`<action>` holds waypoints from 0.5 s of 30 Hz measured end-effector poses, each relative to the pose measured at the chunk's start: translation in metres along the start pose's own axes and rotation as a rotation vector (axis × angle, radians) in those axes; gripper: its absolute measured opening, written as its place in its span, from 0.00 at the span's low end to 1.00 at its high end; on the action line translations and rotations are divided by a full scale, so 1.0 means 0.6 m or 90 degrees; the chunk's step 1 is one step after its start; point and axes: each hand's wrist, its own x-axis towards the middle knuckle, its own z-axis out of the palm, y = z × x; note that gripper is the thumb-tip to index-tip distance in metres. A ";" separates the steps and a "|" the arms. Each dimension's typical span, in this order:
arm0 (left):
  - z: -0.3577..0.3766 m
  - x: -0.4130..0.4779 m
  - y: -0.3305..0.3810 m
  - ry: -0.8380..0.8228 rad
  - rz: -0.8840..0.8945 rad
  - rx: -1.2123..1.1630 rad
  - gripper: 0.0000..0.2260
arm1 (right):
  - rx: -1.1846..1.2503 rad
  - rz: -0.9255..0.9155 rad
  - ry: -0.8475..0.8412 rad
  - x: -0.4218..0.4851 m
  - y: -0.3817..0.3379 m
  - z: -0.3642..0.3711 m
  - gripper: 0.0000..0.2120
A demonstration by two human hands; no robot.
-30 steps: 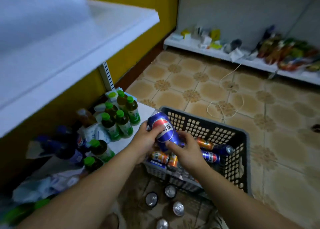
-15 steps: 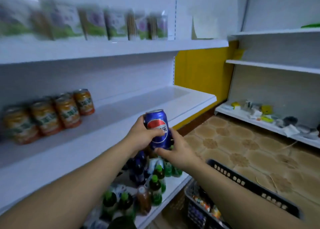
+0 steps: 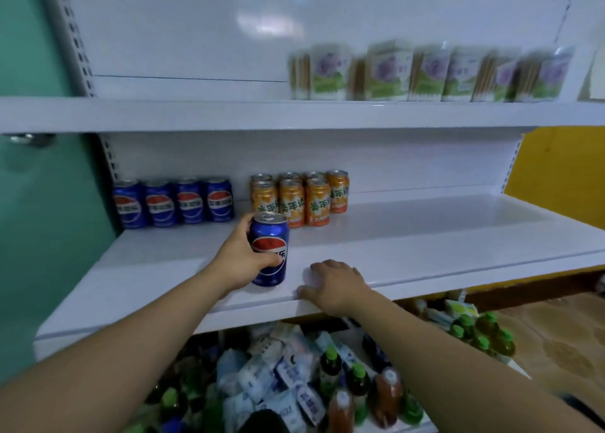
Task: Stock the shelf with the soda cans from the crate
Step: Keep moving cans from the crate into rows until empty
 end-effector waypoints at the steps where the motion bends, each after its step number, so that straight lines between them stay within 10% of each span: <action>1: -0.025 -0.003 -0.012 0.021 -0.006 0.002 0.40 | -0.027 -0.006 -0.015 0.014 -0.016 0.007 0.35; 15: -0.209 -0.030 -0.108 0.187 -0.032 0.003 0.41 | -0.134 -0.097 -0.048 0.091 -0.160 0.066 0.43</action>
